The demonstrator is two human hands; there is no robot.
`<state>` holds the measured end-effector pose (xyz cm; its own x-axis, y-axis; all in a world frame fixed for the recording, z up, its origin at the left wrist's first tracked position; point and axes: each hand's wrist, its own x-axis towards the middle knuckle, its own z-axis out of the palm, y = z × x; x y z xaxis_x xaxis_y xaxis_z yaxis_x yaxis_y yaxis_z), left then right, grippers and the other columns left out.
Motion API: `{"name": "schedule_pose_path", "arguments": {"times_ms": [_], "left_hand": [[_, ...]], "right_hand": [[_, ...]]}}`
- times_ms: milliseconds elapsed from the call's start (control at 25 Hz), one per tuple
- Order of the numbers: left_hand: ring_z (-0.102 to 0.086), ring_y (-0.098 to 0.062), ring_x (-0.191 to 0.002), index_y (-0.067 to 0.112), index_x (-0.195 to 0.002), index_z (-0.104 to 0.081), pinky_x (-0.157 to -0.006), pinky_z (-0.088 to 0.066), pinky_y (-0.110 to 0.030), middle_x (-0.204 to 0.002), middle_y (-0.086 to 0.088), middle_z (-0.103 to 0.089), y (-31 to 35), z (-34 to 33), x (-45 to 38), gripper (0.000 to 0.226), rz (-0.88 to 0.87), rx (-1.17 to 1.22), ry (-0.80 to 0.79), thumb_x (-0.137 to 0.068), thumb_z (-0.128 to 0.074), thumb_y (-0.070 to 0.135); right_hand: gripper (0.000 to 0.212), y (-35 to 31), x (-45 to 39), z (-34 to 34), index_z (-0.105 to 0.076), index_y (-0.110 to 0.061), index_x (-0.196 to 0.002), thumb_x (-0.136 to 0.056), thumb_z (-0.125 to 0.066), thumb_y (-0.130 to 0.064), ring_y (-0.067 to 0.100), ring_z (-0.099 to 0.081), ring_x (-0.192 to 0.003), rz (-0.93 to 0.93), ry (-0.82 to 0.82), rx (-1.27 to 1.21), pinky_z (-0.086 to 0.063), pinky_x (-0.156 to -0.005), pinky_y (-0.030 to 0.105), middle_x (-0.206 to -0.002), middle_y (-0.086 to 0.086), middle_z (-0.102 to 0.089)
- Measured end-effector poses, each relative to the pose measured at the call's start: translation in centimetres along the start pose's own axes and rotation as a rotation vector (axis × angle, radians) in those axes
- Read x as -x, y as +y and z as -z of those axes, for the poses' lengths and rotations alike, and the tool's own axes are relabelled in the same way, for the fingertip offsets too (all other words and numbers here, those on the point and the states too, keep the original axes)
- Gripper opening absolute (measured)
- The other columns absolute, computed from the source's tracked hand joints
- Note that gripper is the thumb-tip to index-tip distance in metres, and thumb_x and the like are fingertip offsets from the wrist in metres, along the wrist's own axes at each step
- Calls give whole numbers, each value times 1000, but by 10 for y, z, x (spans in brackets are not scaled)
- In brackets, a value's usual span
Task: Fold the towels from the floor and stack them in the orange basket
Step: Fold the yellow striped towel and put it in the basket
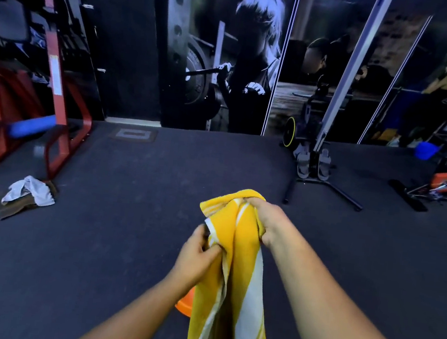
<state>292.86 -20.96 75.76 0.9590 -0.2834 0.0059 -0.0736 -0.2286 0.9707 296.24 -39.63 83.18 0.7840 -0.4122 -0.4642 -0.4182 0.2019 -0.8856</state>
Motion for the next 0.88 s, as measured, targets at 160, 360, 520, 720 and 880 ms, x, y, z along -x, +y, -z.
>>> {"name": "schedule_pose_path", "arguments": {"times_ms": [160,360,520,720,880], "left_hand": [[-57,0,-123,32,-138,-55,-100,-48,-20,-133,16,-61,9,-15,1,69,-11,45,-182,-77,-77,57],[-70,-28,-89,11,-97,-75,-81,-57,-49,-96,-15,-77,17,-12,-17,18,93,174,4,-85,-68,22],[-63,-28,-78,8,-96,-71,-66,-52,-35,-86,-15,-71,35,31,-34,16,180,328,-44,-97,-56,2],[-74,-30,-89,6,-114,-67,-85,-61,-46,-103,-20,-74,80,49,-43,22,161,752,-129,-101,-51,14],[-72,-31,-97,8,-126,-62,-93,-58,-52,-108,-18,-72,114,55,-60,29,46,778,-168,-105,-48,22]], "right_hand": [[29,9,-4,9,-72,-10,-105,-91,-70,-35,35,-73,-95,-91,-41,-44,-59,-90,54,-101,18,-77],[19,14,-13,32,-70,-9,-86,-92,-66,-26,26,-68,-80,113,32,228,-55,-75,37,-90,10,-73],[31,16,-27,74,-66,-10,-79,-86,-72,-40,24,-63,-74,154,216,258,-49,-69,35,-81,9,-67],[70,69,-9,89,-66,-24,-128,-81,-59,-75,30,-69,-114,-3,-223,-440,-51,-96,55,-127,8,-72],[144,134,20,44,-38,-36,-152,-27,-48,-106,18,-46,-142,-17,-658,-135,-16,-117,63,-154,-4,-51]]}}
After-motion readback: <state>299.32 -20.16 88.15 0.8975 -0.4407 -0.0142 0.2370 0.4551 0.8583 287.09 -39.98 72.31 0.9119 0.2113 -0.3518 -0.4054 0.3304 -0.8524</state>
